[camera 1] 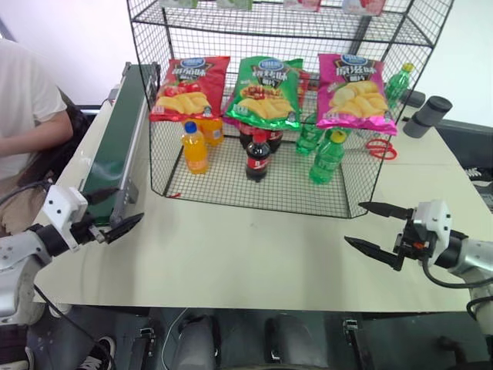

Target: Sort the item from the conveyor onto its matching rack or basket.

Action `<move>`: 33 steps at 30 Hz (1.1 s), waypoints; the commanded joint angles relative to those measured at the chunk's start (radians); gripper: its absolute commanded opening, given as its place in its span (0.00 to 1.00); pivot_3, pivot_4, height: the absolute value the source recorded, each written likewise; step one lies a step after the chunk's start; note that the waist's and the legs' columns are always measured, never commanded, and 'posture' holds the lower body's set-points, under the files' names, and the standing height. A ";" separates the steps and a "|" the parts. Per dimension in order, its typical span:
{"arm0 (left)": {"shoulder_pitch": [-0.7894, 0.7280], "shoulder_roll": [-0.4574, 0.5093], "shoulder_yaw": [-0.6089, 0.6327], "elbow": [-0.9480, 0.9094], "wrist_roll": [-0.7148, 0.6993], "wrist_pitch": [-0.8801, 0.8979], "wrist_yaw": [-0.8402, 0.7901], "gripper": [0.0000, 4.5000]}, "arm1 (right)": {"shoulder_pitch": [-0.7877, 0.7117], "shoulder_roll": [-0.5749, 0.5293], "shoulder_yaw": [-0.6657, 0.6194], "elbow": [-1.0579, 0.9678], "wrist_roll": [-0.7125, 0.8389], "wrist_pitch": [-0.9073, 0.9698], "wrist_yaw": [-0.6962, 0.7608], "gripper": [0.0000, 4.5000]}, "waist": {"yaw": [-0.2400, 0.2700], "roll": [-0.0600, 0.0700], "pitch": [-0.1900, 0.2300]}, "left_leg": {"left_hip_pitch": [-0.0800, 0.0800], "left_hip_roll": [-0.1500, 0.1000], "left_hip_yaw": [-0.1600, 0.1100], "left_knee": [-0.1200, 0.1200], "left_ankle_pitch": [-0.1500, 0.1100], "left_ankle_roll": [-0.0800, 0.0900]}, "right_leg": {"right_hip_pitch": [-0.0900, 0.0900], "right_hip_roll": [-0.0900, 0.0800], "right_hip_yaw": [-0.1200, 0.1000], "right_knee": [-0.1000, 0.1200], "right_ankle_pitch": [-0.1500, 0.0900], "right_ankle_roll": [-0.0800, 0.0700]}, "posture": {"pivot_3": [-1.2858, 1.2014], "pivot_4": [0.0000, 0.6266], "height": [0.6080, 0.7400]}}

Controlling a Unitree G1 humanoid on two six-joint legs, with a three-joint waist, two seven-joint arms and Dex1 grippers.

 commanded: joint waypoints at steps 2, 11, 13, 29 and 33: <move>-0.011 -0.002 0.005 -0.004 0.018 -0.042 0.006 1.00 | -0.017 -0.005 -0.008 -0.006 0.002 -0.016 0.000 0.99 | 0.000 0.000 0.000 | 0.000 0.000 0.000 0.000 0.000 0.000 | 0.000 0.000 0.000 0.000 0.000 0.000 | 0.52 0.24 1.00; -0.026 -0.010 0.002 0.005 -0.003 -0.022 0.006 1.00 | -0.021 -0.006 -0.005 -0.011 -0.005 -0.010 -0.005 0.99 | 0.001 0.000 0.000 | 0.000 0.000 0.000 0.001 0.000 0.000 | 0.000 0.002 0.000 0.000 0.001 0.003 | 0.52 0.24 1.00; -0.028 -0.011 0.011 0.012 -0.009 -0.038 -0.006 1.00 | -0.020 -0.006 -0.005 -0.012 -0.004 -0.008 -0.004 0.99 | 0.000 0.000 0.000 | 0.000 0.000 0.000 0.001 0.000 0.000 | 0.000 0.003 0.000 0.000 0.002 0.003 | 0.52 0.24 1.00; -0.044 -0.018 0.005 0.039 -0.004 -0.081 -0.026 1.00 | -0.041 -0.004 0.002 0.008 -0.007 0.013 -0.019 0.99 | 0.001 0.000 0.000 | 0.000 0.000 0.000 0.002 0.000 0.000 | 0.000 0.003 0.000 0.002 0.002 0.003 | 0.52 0.24 1.00; -0.044 -0.016 0.002 0.045 0.003 -0.094 -0.030 1.00 | -0.049 -0.004 0.002 0.021 -0.014 0.011 -0.029 0.99 | -0.001 0.000 0.000 | 0.001 0.000 0.000 0.002 0.000 0.000 | 0.000 0.004 0.000 0.003 0.002 0.003 | 0.52 0.24 1.00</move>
